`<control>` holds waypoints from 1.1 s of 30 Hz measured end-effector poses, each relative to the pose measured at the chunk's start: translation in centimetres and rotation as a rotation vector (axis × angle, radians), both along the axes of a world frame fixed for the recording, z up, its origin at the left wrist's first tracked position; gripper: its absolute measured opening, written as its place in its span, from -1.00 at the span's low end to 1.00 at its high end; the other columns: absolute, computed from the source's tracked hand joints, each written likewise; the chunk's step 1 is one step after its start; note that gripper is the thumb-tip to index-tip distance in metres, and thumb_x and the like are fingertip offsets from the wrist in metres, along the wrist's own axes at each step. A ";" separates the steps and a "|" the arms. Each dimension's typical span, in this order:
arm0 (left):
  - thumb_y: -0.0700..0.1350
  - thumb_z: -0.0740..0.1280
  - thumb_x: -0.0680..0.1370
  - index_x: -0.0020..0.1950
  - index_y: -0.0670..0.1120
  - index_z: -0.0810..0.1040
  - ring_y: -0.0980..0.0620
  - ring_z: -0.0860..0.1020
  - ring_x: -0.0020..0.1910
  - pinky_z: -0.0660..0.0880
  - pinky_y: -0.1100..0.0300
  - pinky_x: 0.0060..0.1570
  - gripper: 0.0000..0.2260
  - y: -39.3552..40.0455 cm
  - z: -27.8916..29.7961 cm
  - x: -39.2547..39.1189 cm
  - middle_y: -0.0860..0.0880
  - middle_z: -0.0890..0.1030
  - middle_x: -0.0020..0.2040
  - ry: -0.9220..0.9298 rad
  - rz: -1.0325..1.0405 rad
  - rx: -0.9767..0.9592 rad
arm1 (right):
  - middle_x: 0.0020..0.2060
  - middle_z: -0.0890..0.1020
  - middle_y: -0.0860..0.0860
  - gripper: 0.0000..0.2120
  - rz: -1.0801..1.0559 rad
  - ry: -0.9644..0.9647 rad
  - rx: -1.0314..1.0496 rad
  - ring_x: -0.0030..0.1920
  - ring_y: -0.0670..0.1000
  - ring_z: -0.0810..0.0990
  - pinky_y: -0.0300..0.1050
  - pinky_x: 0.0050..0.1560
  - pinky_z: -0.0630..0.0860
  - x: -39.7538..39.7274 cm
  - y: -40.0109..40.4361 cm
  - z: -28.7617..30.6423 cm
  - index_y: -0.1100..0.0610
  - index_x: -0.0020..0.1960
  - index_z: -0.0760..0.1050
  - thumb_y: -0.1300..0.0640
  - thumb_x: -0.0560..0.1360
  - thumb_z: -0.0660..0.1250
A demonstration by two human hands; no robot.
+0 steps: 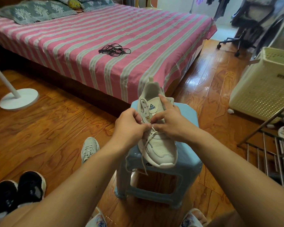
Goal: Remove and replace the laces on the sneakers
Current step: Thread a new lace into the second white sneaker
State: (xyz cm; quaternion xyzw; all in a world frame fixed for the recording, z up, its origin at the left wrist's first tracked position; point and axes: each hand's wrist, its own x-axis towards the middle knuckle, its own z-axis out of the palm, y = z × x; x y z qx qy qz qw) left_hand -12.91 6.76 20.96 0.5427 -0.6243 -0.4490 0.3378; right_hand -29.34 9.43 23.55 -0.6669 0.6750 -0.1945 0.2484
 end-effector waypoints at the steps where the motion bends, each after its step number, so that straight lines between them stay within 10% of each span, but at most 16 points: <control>1: -0.11 0.60 0.36 -0.19 -0.04 0.46 -0.18 0.71 -0.18 0.67 -0.19 -0.19 -0.70 0.1 -0.1 0.0 -0.15 0.68 -0.19 0.005 -0.010 -0.012 | 0.62 -0.08 -0.14 -0.88 -0.004 -0.006 -0.007 0.52 0.12 0.05 0.03 0.52 0.10 -0.1 0.1 -0.1 -0.11 -0.06 0.70 0.12 0.50 0.48; 9: -0.07 0.39 0.62 0.25 0.23 0.55 0.06 0.61 -0.24 0.61 0.00 -0.09 -0.74 -0.4 0.3 1.2 -0.01 0.64 -0.25 -0.244 -0.321 -0.281 | 0.62 0.05 0.04 -0.94 -0.044 0.181 -0.299 0.55 0.25 0.00 0.14 0.54 0.06 0.5 0.5 -1.1 -0.04 -0.15 0.69 0.12 0.46 0.49; 14: -0.07 0.30 0.57 0.46 0.43 0.31 0.14 0.46 -0.06 0.51 0.14 0.03 -0.45 -1.9 1.0 1.7 0.14 0.44 0.00 -0.341 -0.410 -0.486 | 0.39 0.41 0.16 -0.94 0.010 0.309 -0.608 0.33 0.15 0.40 0.03 0.23 0.51 0.8 1.4 -0.5 0.23 -0.03 0.59 0.27 0.50 0.39; 19: 0.05 0.31 0.48 0.33 0.56 0.34 0.21 0.26 0.49 0.26 0.03 0.54 -0.47 -2.3 0.6 1.2 0.12 0.27 0.48 -0.134 -0.528 -0.246 | 0.17 0.48 0.12 -0.78 0.048 0.325 -0.571 0.03 0.13 0.55 0.06 -0.08 0.60 1.8 1.6 -0.8 0.23 0.16 0.49 0.26 0.52 0.34; 25: 0.26 0.50 0.40 0.43 0.33 0.38 0.16 0.35 0.46 0.42 0.01 0.43 -0.37 -2.4 -0.9 2.8 0.25 0.14 0.52 -0.240 -0.545 -0.221 | 0.12 0.54 0.16 -0.82 0.151 0.386 -0.598 0.11 0.18 0.54 0.05 -0.11 0.63 0.8 0.3 -0.8 0.25 -0.07 0.63 0.24 0.36 0.54; 33: 0.18 0.54 0.42 0.22 0.30 0.42 0.05 0.37 0.36 0.46 0.10 0.28 -0.55 -2.1 0.1 2.8 0.24 0.15 0.46 -0.341 -0.531 -0.181 | 0.21 0.47 0.16 -0.82 -0.866 0.127 -0.693 0.14 0.11 0.48 -0.04 0.15 0.47 -9.2 -2.7 3.4 0.25 0.12 0.59 0.18 0.61 0.30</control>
